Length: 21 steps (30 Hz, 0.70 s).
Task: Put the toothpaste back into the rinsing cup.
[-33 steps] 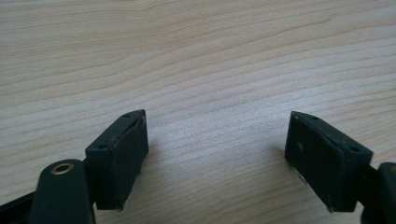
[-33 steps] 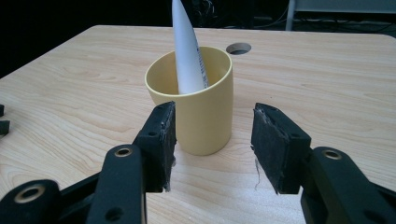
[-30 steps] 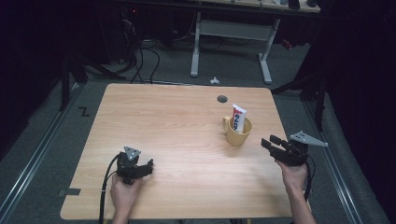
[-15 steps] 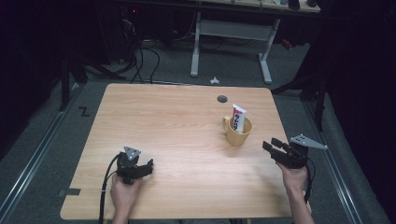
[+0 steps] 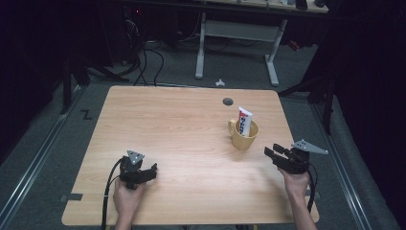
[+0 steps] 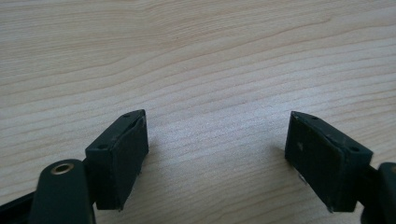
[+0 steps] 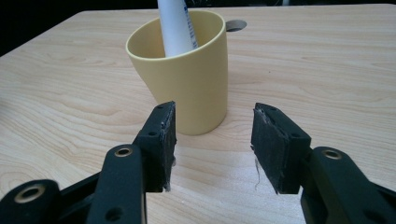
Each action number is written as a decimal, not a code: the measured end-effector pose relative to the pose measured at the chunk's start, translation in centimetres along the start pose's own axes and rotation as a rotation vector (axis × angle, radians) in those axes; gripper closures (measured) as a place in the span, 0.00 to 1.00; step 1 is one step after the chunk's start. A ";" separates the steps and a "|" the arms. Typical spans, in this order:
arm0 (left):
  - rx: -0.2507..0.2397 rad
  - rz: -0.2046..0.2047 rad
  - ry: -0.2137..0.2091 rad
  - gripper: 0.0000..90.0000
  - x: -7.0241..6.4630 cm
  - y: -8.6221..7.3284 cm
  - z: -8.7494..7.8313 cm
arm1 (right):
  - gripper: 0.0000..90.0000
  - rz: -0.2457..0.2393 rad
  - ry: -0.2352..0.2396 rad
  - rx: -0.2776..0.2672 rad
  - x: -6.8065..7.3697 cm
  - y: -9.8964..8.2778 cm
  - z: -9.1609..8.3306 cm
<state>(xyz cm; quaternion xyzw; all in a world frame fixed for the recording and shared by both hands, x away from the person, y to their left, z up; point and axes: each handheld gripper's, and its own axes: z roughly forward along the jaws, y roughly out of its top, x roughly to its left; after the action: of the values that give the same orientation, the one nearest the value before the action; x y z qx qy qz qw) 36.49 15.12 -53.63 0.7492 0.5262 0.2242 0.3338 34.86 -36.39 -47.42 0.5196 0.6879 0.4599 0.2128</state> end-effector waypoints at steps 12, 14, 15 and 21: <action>0.000 0.000 0.000 0.24 0.0 0.0 0.0 | 0.56 -0.053 0.000 0.044 1.0 -0.9 1.4; 0.000 0.000 0.000 0.24 0.0 0.0 0.0 | 0.56 -0.047 0.002 0.049 1.1 -1.1 1.7; 0.000 0.000 0.000 0.24 0.0 0.0 0.0 | 0.56 -0.051 0.001 0.051 1.1 -1.1 1.8; 0.001 0.000 0.000 0.24 0.0 0.0 0.0 | 0.56 -0.054 -0.017 0.074 1.1 -1.5 2.3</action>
<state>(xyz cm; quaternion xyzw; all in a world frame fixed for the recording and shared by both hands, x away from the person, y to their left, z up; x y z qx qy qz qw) 36.49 15.12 -53.63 0.7493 0.5263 0.2243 0.3335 35.48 -34.45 -49.60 0.5121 0.7165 0.4237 0.2117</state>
